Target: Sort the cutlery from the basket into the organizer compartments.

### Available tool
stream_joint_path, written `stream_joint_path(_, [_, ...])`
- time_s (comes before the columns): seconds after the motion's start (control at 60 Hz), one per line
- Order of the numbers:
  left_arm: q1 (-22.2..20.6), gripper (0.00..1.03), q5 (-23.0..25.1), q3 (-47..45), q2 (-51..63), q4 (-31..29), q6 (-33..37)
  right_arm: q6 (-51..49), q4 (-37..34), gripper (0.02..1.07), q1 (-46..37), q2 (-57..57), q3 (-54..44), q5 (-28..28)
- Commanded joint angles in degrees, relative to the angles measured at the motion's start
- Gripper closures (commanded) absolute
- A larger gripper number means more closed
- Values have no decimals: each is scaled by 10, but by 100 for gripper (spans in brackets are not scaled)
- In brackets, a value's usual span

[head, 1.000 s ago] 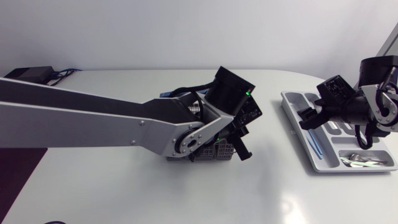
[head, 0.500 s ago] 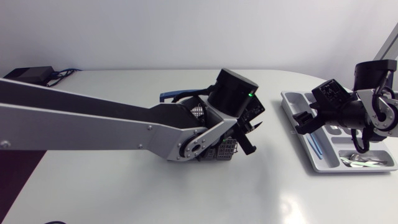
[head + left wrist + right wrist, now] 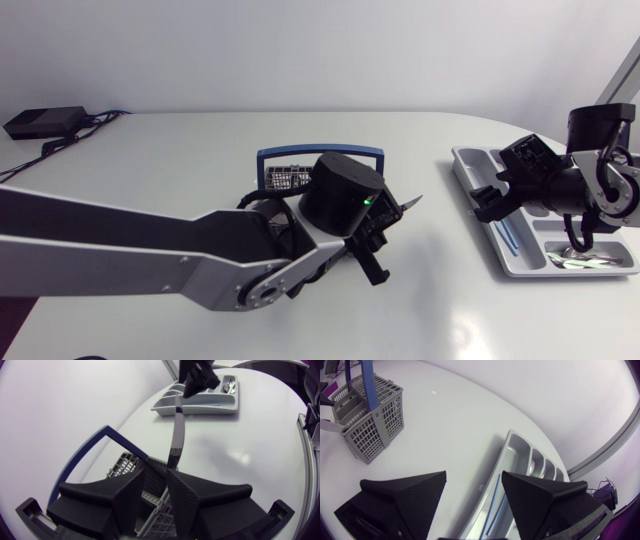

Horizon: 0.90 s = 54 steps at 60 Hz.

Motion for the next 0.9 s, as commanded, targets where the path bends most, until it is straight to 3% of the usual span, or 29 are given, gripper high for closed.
stream_joint_path(0.0, [-22, 67, -4, -19, -19, 20, 2, -7, 7, 27, 2, -3, -14, -3])
stream_joint_path(0.083, [-36, 61, -4, -13, -4, 28, -5, -7, 7, 27, 2, -4, -16, -3])
stream_joint_path(0.383, [-60, 61, -17, 11, 48, 41, -5, -13, 7, 27, 1, -14, -26, -3])
stream_joint_path(0.883, [-24, 61, -91, 62, 109, 103, -6, -10, 7, 27, 10, -24, -39, -3])
